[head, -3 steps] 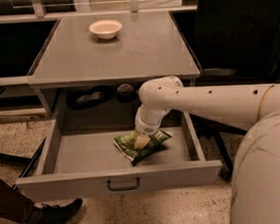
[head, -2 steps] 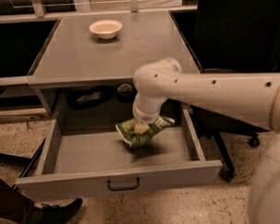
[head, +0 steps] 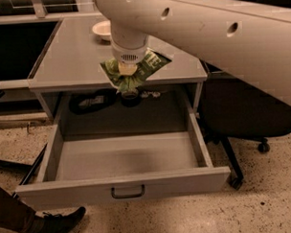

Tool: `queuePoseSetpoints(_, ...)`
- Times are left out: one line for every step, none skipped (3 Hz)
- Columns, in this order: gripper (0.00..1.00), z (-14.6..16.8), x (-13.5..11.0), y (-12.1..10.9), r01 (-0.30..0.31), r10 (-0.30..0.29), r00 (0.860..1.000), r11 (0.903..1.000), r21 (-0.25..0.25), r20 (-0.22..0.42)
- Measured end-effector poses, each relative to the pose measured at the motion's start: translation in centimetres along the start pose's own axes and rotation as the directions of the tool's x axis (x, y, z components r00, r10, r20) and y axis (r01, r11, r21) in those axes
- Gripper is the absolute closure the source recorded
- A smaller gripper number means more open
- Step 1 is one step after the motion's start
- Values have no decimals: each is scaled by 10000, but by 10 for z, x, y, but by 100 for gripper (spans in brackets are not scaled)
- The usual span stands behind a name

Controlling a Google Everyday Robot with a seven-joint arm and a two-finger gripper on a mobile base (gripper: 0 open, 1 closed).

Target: Pick green jalapeno chip bag from top drawer and place on counter

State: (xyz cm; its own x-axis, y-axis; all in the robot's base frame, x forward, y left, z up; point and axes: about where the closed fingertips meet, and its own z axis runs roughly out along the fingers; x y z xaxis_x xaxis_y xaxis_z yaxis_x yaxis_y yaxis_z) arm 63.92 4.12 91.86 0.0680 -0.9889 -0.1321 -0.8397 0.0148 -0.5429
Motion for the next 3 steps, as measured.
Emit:
queuePoseSetpoints(100, 5, 0, 2, -143, 143, 9999, 9999, -48, 43)
queuePoseSetpoints(100, 5, 0, 2, -142, 143, 9999, 9999, -48, 43)
queuePoseSetpoints(100, 40, -23, -38, 36, -62, 9990, 9982, 596, 437)
